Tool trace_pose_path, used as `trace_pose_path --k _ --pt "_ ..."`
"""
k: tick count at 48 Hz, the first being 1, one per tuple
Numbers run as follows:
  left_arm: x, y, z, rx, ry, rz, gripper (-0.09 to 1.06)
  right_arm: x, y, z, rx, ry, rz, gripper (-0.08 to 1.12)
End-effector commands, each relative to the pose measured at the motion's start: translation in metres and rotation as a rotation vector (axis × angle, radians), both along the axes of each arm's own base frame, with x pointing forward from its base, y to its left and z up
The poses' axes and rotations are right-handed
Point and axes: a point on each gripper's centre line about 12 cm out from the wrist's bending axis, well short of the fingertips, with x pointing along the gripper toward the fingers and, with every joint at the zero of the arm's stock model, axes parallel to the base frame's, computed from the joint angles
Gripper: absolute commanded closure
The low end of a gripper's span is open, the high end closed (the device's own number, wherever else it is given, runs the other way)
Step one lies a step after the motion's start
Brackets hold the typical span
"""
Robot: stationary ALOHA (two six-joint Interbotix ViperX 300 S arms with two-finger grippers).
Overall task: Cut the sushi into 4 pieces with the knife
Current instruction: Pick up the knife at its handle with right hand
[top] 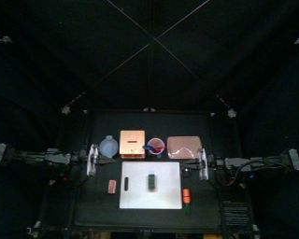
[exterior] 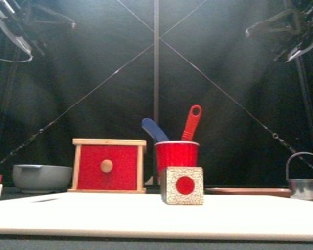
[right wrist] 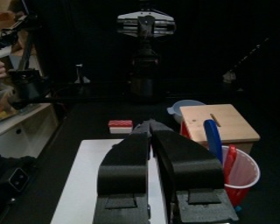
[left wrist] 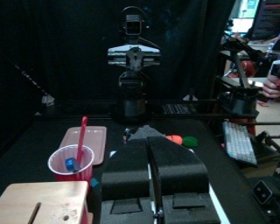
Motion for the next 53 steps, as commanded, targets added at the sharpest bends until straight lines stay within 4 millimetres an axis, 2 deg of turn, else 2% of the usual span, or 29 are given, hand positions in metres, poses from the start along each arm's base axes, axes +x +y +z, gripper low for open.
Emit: trace_pose_path --k 1,9,17,23,28,36,43,50,53 --pt "0.009 0.002 -0.004 0.005 0.005 0.010 1.05 0.004 -0.003 -0.001 0.006 0.014 -0.016 1.03" --pt "0.019 0.000 -0.013 0.008 0.035 0.001 0.99 0.014 -0.010 -0.011 0.058 0.065 -0.051 1.02" --pt "0.032 0.000 -0.028 0.008 0.090 0.001 0.98 0.032 -0.027 -0.019 0.120 0.134 -0.129 1.02" --pt "0.041 0.001 -0.031 0.013 0.094 0.004 0.98 0.052 -0.048 -0.002 0.172 0.174 -0.206 1.00" --pt "0.047 0.002 -0.031 0.023 0.092 0.006 0.98 0.070 -0.062 0.013 0.190 0.265 -0.240 0.94" --pt "0.052 0.003 -0.033 0.035 0.103 0.008 0.98 0.099 -0.078 0.035 0.188 0.448 -0.257 0.66" --pt "0.051 0.003 -0.036 0.031 0.112 0.009 0.98 0.120 -0.085 0.045 0.157 0.576 -0.256 0.34" --pt "0.050 0.003 -0.037 0.031 0.114 0.009 0.98 0.138 -0.095 0.039 0.107 0.757 -0.269 -0.01" --pt "0.051 0.003 -0.036 0.031 0.114 0.009 0.98 0.144 -0.098 0.033 0.085 0.832 -0.268 -0.03"
